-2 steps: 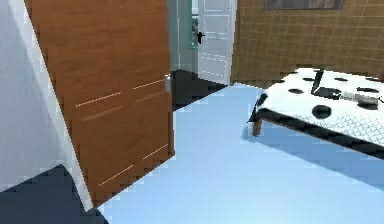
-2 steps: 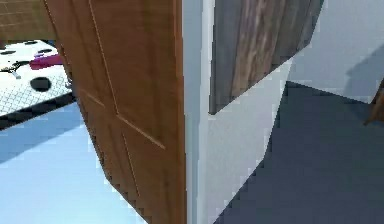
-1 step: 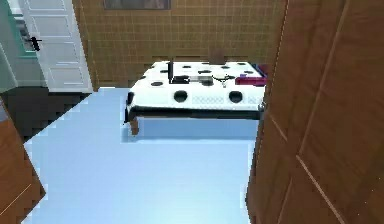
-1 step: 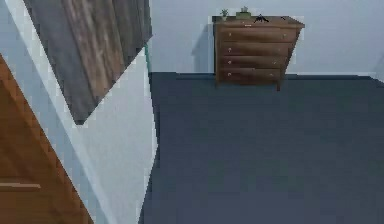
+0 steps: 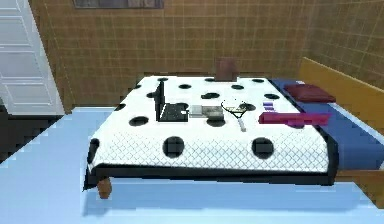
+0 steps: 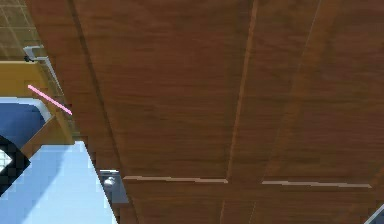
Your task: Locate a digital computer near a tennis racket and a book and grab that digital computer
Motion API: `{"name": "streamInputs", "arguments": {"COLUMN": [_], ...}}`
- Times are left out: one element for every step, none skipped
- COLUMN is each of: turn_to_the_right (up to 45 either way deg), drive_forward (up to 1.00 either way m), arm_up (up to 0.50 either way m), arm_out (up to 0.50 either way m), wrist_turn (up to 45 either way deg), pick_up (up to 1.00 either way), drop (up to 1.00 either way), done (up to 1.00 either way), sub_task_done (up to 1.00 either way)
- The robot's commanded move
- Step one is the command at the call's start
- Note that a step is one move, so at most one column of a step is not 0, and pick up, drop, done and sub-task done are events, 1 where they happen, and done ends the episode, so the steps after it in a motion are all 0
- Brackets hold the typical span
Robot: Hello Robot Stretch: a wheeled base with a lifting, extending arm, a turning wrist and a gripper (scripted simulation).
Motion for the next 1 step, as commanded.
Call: {"name": "streamInputs", "arguments": {"turn_to_the_right": [3.0], "drive_forward": [0.0], "arm_up": [0.0], "arm_out": [0.0], "wrist_turn": [0.0], "pick_up": [0.0], "drop": [0.0], "done": [0.0], "sub_task_done": [0.0]}}
